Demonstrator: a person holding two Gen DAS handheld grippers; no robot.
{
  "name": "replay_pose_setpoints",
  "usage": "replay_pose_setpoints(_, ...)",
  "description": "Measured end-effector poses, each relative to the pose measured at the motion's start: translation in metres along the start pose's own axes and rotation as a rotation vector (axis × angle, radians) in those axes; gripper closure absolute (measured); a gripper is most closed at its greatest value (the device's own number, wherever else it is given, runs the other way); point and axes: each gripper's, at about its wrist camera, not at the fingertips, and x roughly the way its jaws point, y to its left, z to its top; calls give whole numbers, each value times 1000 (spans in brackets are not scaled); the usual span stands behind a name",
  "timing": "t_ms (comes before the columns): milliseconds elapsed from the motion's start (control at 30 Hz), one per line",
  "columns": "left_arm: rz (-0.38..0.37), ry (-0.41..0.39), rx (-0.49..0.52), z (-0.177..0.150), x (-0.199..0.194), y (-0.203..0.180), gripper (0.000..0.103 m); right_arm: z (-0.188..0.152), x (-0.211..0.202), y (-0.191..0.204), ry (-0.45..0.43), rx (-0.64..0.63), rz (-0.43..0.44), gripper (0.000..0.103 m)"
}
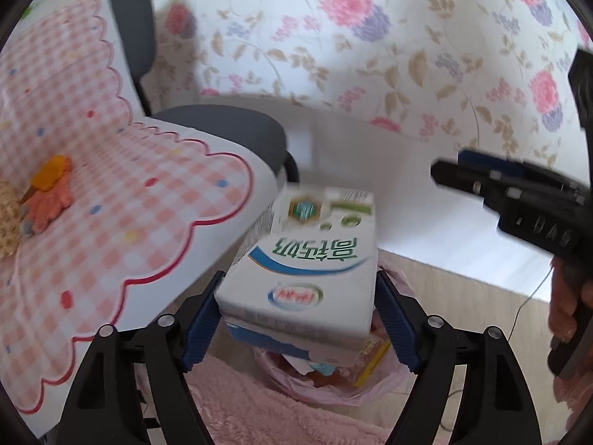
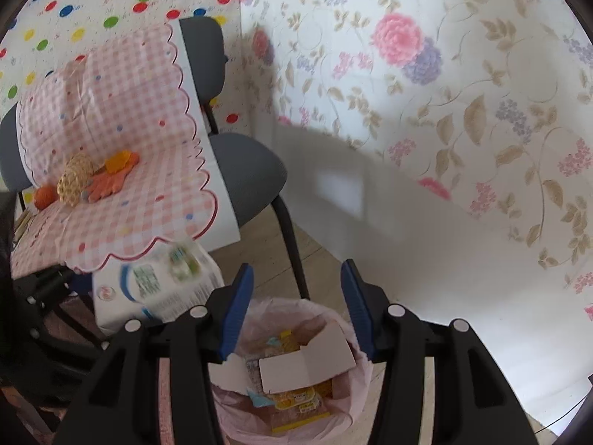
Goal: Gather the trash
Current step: 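Carry the milk carton over the pink bin and open the left gripper, then move both tools back over the seat toward the orange glove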
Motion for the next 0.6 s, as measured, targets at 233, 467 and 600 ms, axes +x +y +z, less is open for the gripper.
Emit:
replay_pose_setpoints(233,40,15,-44,-3,4,16,16,5,-1,0,0,9,15,54)
replay_pose_setpoints(467,158,-40,-126,-9,-34,64,16,20,-4,31,-22,-20,98,54)
replay_pose_setpoints(600,241,-56,-178,-19,-61,96,16,32,-2,61,-39,-46,181,54)
